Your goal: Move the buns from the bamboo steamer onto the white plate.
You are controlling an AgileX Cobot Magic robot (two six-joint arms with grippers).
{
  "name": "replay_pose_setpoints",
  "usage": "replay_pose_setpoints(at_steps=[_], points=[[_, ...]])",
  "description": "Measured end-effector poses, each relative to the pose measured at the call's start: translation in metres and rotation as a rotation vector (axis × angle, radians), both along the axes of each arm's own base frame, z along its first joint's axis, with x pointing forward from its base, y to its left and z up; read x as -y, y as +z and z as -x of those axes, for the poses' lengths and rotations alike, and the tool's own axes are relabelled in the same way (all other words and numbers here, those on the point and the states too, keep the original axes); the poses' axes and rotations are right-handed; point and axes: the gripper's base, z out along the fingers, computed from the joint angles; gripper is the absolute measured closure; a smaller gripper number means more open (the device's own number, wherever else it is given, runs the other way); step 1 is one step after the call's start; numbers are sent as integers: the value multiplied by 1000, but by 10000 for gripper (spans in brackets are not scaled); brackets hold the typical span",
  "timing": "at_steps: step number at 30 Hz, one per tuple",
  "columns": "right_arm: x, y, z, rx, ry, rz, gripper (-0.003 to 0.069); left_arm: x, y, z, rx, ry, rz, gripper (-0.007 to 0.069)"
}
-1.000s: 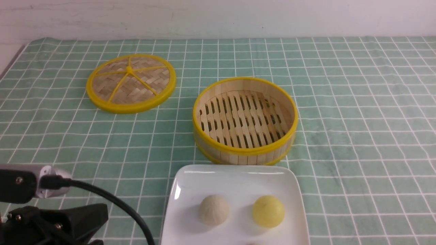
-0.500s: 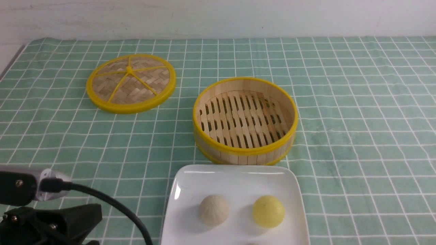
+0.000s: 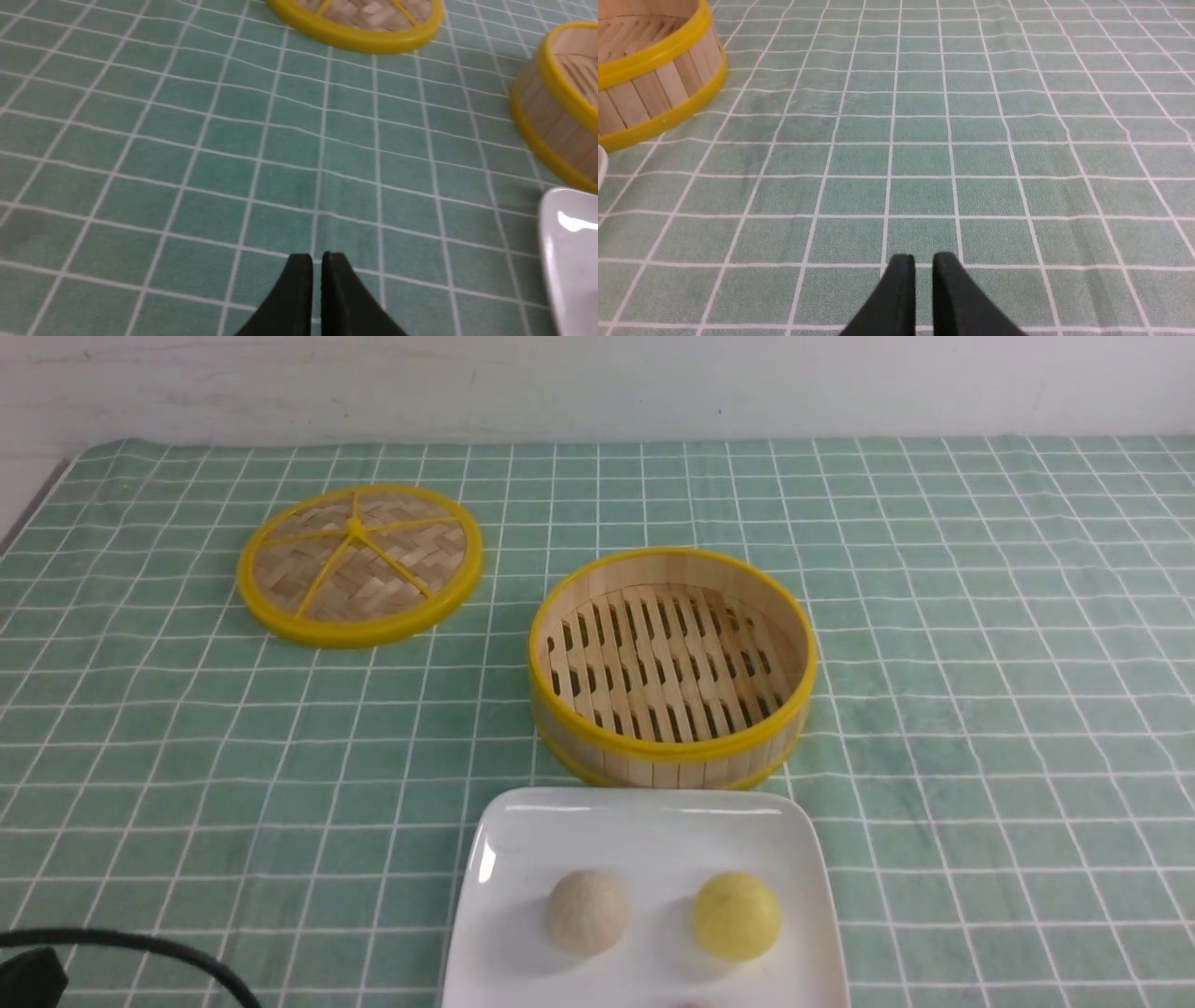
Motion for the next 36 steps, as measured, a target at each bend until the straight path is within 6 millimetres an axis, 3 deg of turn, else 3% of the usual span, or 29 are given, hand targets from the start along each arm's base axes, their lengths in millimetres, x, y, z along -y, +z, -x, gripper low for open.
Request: replay_pose_setpoints(at_steps=[8, 36], points=[[0, 0, 0, 0, 0, 1, 565, -8, -31, 10, 43, 140, -63, 562], [0, 0, 0, 0, -1, 6, 544, -2, -36, 8, 64, 17, -123, 535]])
